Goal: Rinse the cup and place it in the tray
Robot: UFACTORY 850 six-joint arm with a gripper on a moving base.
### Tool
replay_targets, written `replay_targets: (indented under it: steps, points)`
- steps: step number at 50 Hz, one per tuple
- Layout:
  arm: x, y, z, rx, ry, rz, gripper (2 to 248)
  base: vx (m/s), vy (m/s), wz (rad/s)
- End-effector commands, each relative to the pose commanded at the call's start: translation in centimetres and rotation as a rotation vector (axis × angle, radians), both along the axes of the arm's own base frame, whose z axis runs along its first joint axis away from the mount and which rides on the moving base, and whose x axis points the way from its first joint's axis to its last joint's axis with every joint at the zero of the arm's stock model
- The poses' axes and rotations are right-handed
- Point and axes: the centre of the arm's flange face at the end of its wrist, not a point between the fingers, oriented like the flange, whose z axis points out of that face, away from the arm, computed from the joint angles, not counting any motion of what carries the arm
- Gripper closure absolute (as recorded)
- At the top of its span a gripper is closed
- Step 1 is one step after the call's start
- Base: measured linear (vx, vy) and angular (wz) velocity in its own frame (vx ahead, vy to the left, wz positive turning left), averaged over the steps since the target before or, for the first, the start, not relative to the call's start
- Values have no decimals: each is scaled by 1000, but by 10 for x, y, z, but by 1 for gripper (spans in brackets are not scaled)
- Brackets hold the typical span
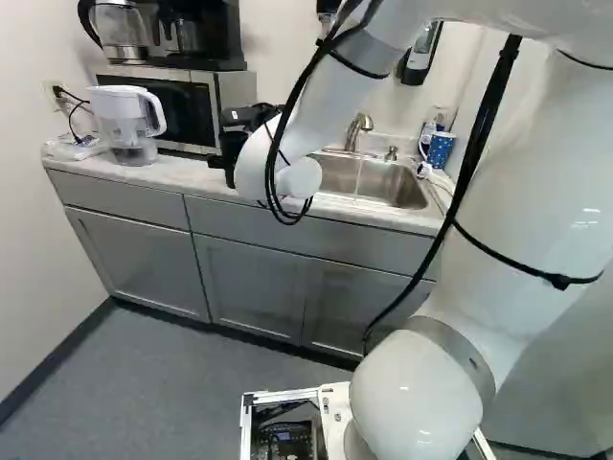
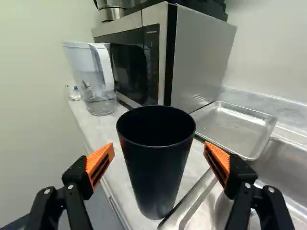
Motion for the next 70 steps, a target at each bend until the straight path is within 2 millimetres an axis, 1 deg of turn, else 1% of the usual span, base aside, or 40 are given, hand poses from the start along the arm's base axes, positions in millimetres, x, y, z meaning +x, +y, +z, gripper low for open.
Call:
replay_targets:
  steps: [14,24,25,29,30,34,35,40,41,56,70]
  points:
    - [1,1,-12,-2,6,1,3,0,0,0]
    - [1,1,-12,-2,6,1,4,0,0,0]
    - [1,1,-12,-2,6,1,37,0,0,0]
    - [1,1,-12,-2,6,1,37,0,0,0]
    - [1,1,-12,-2,6,1,75,0,0,0]
    - [1,1,-12,-2,6,1,75,0,0,0]
    - [1,1,-12,-2,6,1,113,0,0,0]
    - [1,1,-12,-2,6,1,113,0,0,0]
    - [1,1,-12,-2,6,1,124,0,0,0]
    - [0,-2,-2,8,-15,-3,124,0,0,0]
    - [-3,-17,13,22,-43,-31,124,0,0,0]
